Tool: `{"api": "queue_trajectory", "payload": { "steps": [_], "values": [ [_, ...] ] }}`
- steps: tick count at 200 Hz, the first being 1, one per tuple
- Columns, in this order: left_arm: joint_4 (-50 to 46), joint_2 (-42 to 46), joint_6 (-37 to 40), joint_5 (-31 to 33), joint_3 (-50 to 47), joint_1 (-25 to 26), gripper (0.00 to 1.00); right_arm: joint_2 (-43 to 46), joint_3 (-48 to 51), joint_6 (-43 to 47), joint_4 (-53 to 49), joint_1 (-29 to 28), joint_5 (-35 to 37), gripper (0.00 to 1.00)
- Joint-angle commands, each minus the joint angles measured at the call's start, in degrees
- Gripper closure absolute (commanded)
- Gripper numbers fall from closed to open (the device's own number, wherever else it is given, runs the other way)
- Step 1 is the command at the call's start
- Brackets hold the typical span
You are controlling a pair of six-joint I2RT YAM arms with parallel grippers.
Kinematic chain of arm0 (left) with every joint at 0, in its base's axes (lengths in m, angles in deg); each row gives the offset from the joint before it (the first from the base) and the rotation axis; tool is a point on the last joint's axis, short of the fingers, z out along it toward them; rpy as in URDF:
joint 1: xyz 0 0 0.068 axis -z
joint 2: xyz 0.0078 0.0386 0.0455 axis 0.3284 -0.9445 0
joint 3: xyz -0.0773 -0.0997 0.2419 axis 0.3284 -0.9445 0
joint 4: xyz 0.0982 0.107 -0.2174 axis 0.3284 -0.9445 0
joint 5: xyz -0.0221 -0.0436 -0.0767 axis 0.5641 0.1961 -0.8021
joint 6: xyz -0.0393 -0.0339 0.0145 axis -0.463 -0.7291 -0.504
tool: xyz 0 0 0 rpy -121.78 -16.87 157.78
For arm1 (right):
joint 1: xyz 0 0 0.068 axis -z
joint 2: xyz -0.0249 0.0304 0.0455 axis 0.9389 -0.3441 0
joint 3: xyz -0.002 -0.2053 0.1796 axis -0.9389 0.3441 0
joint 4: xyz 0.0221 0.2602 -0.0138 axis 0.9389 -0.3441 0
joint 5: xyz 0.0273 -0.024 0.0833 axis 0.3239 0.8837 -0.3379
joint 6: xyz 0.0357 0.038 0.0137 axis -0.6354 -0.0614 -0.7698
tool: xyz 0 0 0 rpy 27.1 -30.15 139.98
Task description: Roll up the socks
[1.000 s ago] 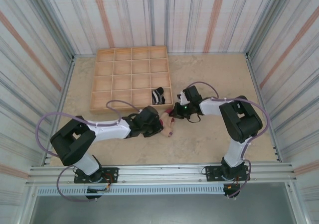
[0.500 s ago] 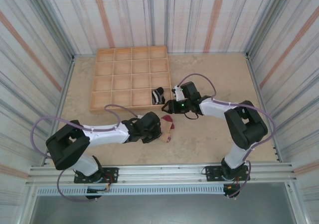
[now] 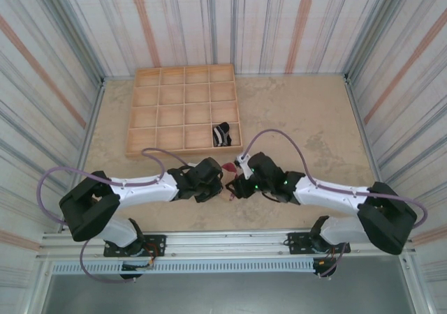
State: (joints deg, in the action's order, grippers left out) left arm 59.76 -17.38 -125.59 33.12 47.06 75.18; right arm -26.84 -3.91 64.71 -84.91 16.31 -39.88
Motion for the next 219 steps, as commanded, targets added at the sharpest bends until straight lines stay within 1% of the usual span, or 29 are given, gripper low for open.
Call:
{"api": "queue_trajectory", "payload": {
  "steps": [1,16,56,75,114,147,219],
  "values": [
    [-6.9,-1.0,-1.1,0.6,-0.7,0.4,1.0,4.3,3.9,3.3,3.0,-3.9,9.7,0.31],
    [-6.9,-1.5,-1.1,-0.1,-0.4,0.1,1.0,5.5,5.5,5.3,3.8,-7.1,13.9,0.33],
    [-7.2,-2.0,-0.9,-1.3,0.4,-0.3,1.0,3.4,8.3,10.4,9.8,-13.1,19.4,0.38],
    [-7.3,-2.2,-0.9,-2.4,0.7,-0.6,1.0,1.0,8.1,12.8,12.4,-15.2,20.4,0.39],
    [-7.2,-2.4,-1.0,-4.3,0.7,-1.5,1.0,-5.9,6.0,15.9,15.0,-17.2,22.5,0.42],
    [-7.6,-2.4,-0.8,-4.8,0.8,-1.7,1.0,-9.2,5.1,17.6,17.6,-17.8,24.8,0.42],
    [-6.9,-2.7,-0.5,-6.4,0.8,-2.4,1.0,-15.6,2.0,20.7,19.8,-17.9,24.9,0.45]
  ]
}}
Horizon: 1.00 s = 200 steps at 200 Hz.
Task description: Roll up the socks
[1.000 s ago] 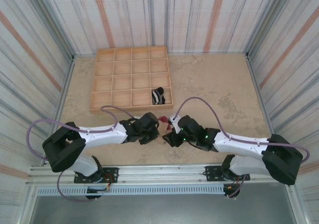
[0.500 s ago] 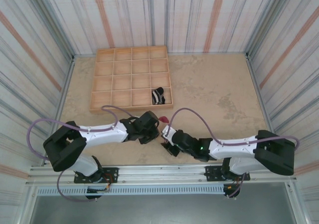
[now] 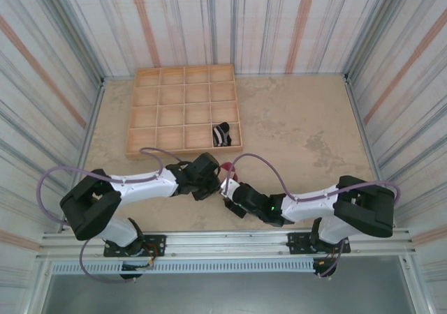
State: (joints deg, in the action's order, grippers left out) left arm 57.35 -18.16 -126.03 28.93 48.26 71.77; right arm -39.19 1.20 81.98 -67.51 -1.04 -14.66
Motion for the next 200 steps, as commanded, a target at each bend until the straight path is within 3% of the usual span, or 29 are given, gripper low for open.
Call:
{"api": "queue_trajectory", "payload": {
  "steps": [1,62,87,100,160,200],
  "values": [
    [-4.5,-1.9,0.0,-2.2,-0.3,1.0,1.0,-3.4,-3.1,3.4,2.3,-0.6,-0.3,0.45],
    [-4.0,-2.9,0.8,-3.6,0.1,0.8,1.0,-5.3,-4.1,3.5,3.2,-0.6,0.4,0.47],
    [-3.7,-2.9,1.2,-4.4,0.0,0.5,1.0,-3.5,-3.3,3.3,3.2,-0.6,1.5,0.29],
    [-3.6,-2.8,1.8,-5.1,-0.1,0.3,1.0,-2.3,-3.1,3.6,2.7,-0.6,1.6,0.27],
    [-4.3,-2.3,4.1,-8.7,0.3,-1.6,1.0,-2.1,-3.6,6.8,3.9,-0.6,1.5,0.26],
    [-4.3,-2.1,4.3,-9.5,0.2,-1.9,1.0,-5.6,-5.0,7.1,4.3,-0.4,0.5,0.36]
  ]
}}
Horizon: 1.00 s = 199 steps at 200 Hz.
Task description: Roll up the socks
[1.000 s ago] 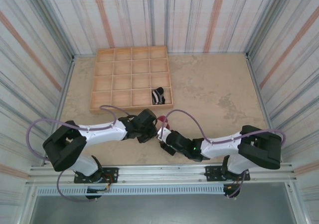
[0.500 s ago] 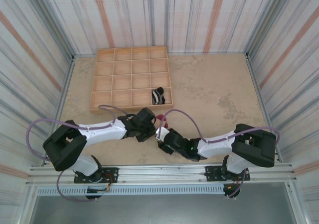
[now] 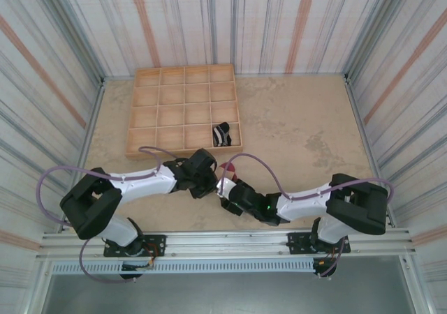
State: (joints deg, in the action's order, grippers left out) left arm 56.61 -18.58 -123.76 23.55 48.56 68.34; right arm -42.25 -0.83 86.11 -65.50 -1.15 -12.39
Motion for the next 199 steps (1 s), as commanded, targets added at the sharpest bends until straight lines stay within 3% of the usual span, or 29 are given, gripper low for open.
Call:
{"api": "queue_trajectory", "payload": {
  "steps": [1,28,49,60,67,84,105,164,199],
  "values": [
    [-3.6,-1.7,2.1,-4.2,-0.1,1.5,1.0,-2.6,-3.0,3.0,2.4,-0.3,-1.8,0.37],
    [-3.1,-1.9,1.9,-4.8,-0.5,1.4,1.0,-3.7,-3.3,2.1,1.8,0.2,-2.7,0.47],
    [-3.1,-1.9,1.9,-5.0,-0.5,1.0,1.0,-3.4,-3.4,0.8,0.3,0.9,-4.3,0.7],
    [-2.8,-1.6,1.8,-5.0,-0.6,0.9,0.87,-3.1,-3.4,-0.2,-0.6,1.7,-5.9,0.82],
    [-2.3,-1.4,1.8,-5.0,-0.6,0.9,0.66,-3.0,-3.3,-1.2,-1.1,2.5,-7.2,0.87],
    [-2.5,-0.6,1.7,-4.6,-0.1,0.9,0.3,-2.3,-2.9,-3.7,-2.2,4.8,-11.4,0.96],
    [-2.6,0.6,1.6,-3.5,0.3,0.9,0.13,-1.5,-2.2,-7.3,-2.5,8.3,-17.5,1.0],
    [5.2,9.7,2.1,4.6,-4.7,1.0,0.08,-3.3,-1.0,-20.3,-1.1,22.3,-41.2,1.0],
    [6.8,13.7,4.2,7.8,-6.4,1.0,0.09,-6.4,-0.6,-28.1,0.1,27.5,-47.7,1.0]
  ]
}}
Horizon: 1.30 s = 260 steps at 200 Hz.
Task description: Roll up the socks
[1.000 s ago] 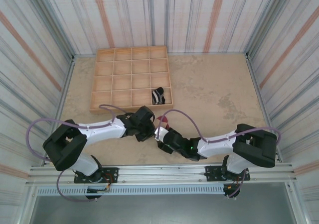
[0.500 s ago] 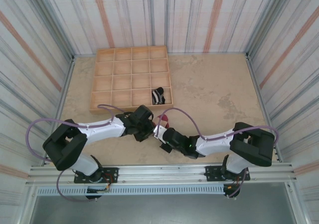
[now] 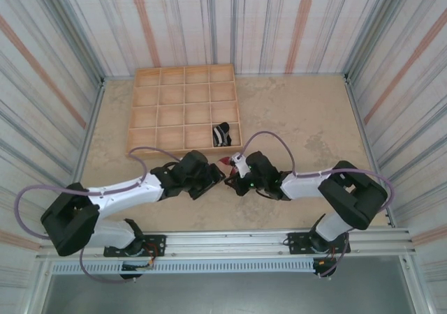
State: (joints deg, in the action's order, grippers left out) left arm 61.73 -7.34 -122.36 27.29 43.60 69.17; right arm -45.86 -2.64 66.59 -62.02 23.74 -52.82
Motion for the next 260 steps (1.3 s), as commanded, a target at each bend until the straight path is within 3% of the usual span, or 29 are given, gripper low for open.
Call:
{"api": "queue_trajectory", "payload": {
  "steps": [1,39,71,166,221,260],
  "values": [
    [1.6,2.6,2.9,4.1,-1.4,0.2,0.09,-2.7,1.3,-8.9,-3.4,2.7,-7.4,1.0],
    [4.4,2.6,3.6,4.6,-3.2,0.2,0.15,-5.5,-1.0,-18.5,-6.9,9.2,-14.3,1.0],
    [6.6,-0.2,2.6,4.0,-3.5,-0.3,0.27,-9.2,-4.9,-23.5,-14.0,12.3,-17.5,1.0],
    [13.4,-10.4,5.0,4.3,0.5,-2.9,0.38,-14.3,-9.8,-34.4,-23.7,14.2,-20.9,1.0],
    [16.1,-12.5,6.5,5.5,1.4,-3.7,0.39,-14.2,-9.5,-37.0,-23.5,15.1,-21.2,1.0],
    [17.7,-15.7,5.0,4.6,0.9,-4.7,0.46,-13.7,-8.5,-39.2,-21.1,16.1,-22.6,1.0]
  ]
}}
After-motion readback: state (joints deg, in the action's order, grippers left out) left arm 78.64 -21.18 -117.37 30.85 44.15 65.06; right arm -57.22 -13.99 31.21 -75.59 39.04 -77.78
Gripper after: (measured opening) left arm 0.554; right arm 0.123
